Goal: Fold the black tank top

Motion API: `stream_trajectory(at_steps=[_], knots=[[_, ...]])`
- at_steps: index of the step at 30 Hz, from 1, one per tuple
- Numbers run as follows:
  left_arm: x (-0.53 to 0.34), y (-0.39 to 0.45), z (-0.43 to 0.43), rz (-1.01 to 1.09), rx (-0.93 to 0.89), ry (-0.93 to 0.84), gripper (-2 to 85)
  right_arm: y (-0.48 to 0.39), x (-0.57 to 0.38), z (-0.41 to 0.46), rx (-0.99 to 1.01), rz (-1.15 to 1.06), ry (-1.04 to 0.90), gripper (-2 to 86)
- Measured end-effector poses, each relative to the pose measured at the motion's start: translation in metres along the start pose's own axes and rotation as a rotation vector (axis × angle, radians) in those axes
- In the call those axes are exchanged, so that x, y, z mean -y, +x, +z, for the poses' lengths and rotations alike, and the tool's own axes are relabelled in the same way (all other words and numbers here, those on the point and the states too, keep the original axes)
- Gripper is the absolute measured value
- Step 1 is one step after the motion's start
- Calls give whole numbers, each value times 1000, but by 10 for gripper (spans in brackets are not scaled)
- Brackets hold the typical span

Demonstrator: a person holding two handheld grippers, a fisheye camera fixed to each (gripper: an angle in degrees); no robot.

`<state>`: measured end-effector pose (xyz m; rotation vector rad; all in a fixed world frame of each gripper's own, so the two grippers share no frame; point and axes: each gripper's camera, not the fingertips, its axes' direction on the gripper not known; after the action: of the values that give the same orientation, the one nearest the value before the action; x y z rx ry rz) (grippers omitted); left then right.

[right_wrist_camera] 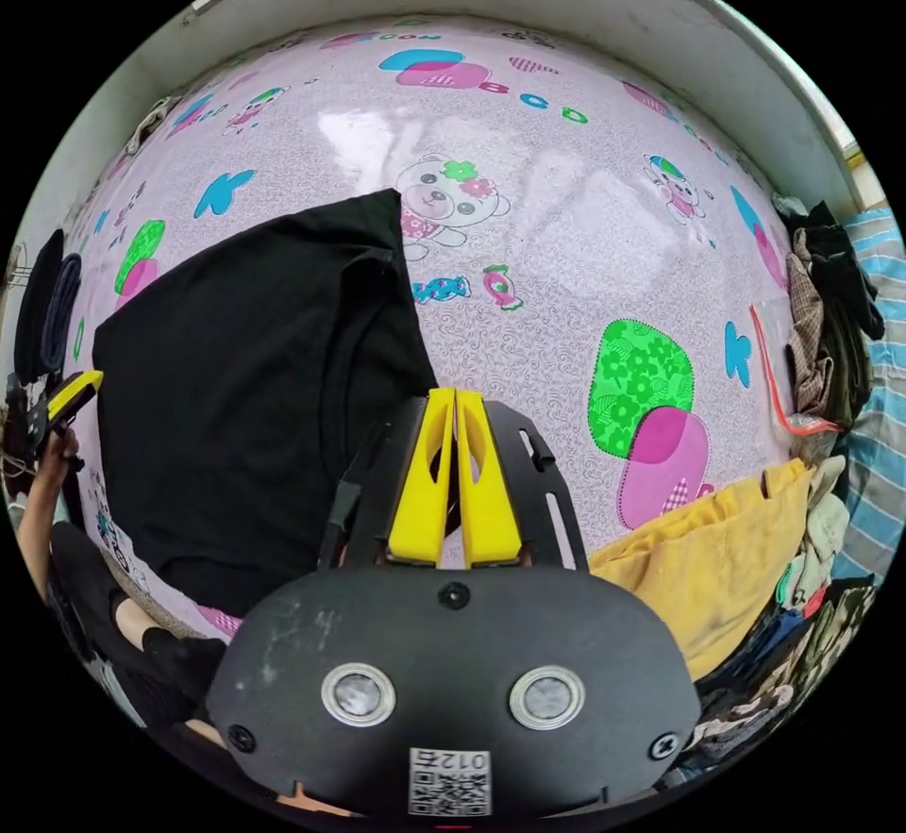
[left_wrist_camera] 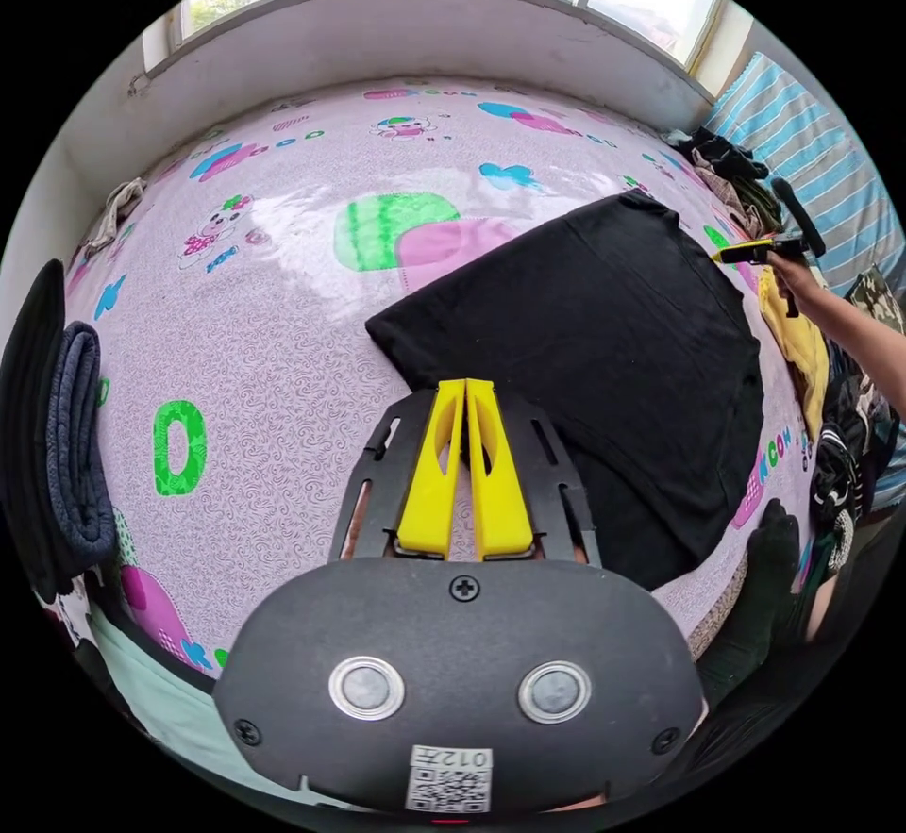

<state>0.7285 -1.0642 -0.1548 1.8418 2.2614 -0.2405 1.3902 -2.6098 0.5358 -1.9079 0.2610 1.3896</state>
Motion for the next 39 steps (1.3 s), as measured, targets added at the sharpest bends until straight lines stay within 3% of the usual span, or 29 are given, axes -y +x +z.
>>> stream_trajectory(at_steps=[3, 7, 11, 16, 24, 29, 39], knots=[[3, -12, -7, 17, -10, -5, 12, 0, -36, 17, -13, -32, 150, -7], [5, -51, -25, -66, -23, 65, 18, -86, -149, 33, 180, -286, 336, 3], [22, -99, -20, -156, -121, 39, 43, -202, -277, 102, 316, -599, 282, 53], [43, -131, -2, -181, -193, -43, 79, -262, -395, 215, 318, -863, 157, 78], [56, -168, 10, -224, -303, -35, 97, -247, -474, 352, 184, -959, 123, 125], [62, -182, 14, -250, -362, -11, 97, -193, -512, 416, 209, -888, 55, 132], [86, -183, 23, -171, -324, -10, 66, -163, -583, 487, 138, -919, 151, 119]])
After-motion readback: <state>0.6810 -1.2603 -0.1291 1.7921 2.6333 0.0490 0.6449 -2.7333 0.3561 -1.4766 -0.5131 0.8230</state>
